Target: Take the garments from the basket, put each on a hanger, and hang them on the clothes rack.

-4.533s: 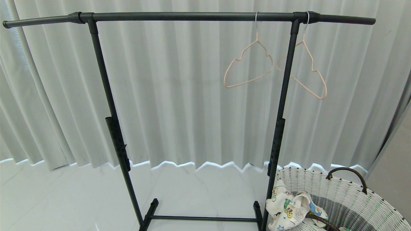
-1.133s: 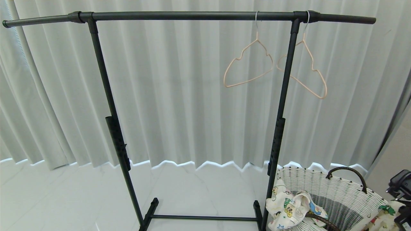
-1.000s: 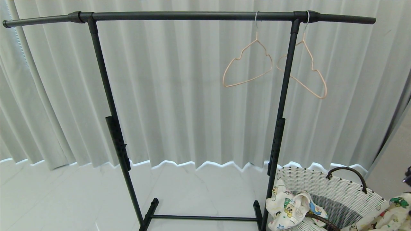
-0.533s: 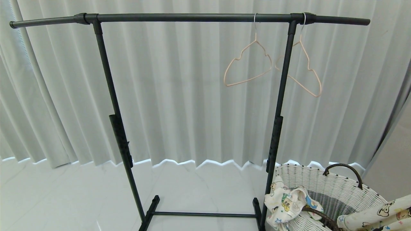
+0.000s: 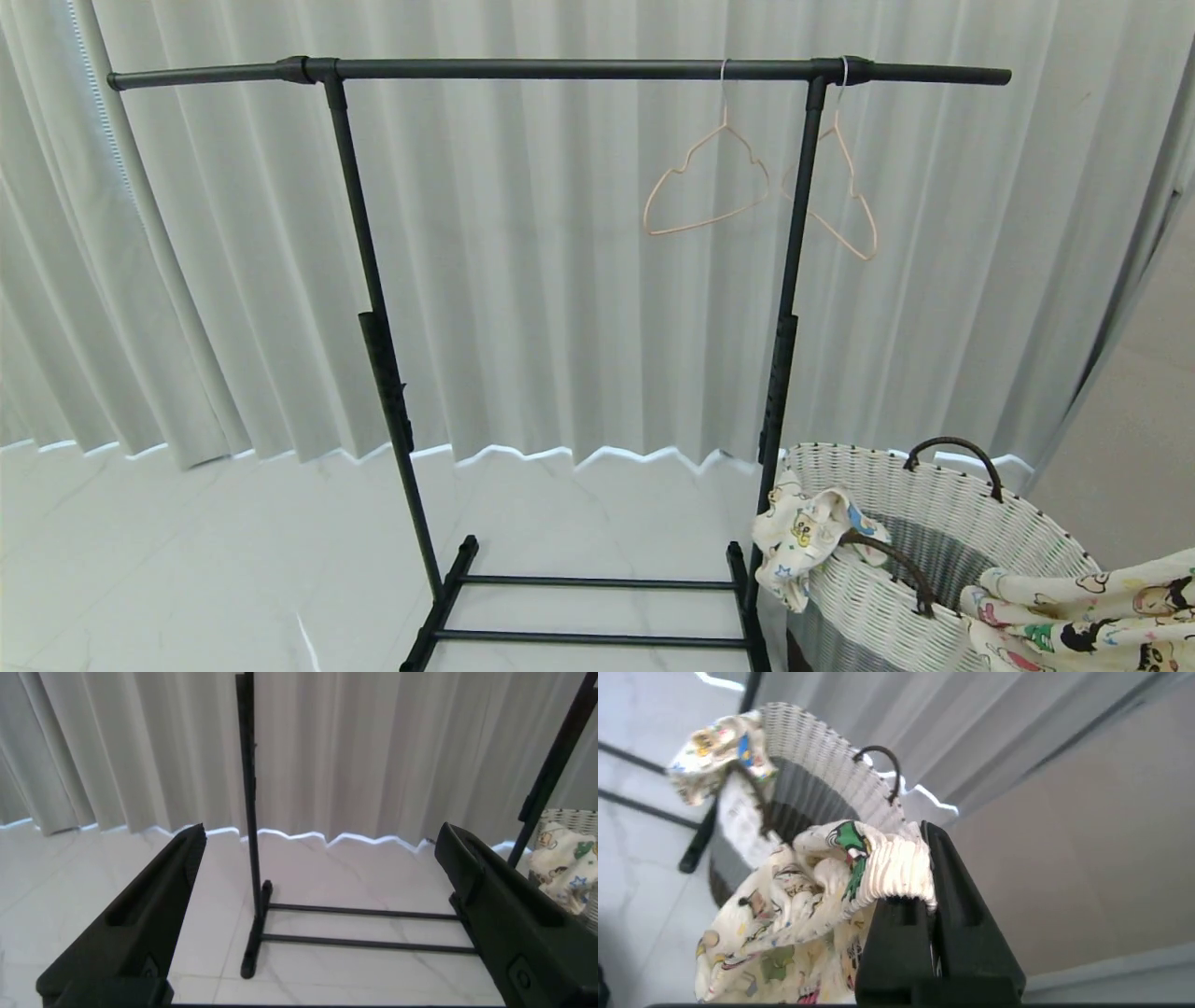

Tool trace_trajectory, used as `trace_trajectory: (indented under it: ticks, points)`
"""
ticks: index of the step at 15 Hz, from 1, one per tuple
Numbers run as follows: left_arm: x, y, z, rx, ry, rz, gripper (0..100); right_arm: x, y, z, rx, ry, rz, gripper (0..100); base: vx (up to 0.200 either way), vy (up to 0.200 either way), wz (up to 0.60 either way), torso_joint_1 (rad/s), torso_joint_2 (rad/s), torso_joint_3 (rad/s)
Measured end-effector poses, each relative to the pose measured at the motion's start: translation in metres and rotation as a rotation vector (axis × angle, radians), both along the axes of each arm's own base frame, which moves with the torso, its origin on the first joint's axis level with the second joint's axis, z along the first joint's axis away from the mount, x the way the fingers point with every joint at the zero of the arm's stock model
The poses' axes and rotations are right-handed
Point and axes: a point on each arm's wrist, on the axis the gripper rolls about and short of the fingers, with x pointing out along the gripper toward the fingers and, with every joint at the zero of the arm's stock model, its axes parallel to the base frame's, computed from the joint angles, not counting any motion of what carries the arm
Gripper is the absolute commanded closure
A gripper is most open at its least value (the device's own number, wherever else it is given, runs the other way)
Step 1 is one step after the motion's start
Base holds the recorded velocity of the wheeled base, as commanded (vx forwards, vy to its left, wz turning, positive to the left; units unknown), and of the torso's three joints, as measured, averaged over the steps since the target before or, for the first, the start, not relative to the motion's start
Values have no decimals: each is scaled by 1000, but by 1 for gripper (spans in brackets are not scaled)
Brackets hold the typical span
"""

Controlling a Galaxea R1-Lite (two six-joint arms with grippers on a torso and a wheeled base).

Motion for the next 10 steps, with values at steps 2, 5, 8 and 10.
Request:
trace_trajectory:
  ticks: [2,5,8,10]
  points:
    - [0,0,0,2,1,0,0,3,2,0,2,8,60,100,0,0,0,0,0,0]
    - [0,0,0,0,1,0,0,8,9,2,6,24,185,100,0,0,0,0,0,0]
    - [0,0,0,5,0,-1,0,12,20,1,55,54,355,100,0,0,0,0,0,0]
    - [0,0,0,10,0,-2,0,14,31,0,135,97,486,100,0,0,0,0,0,0]
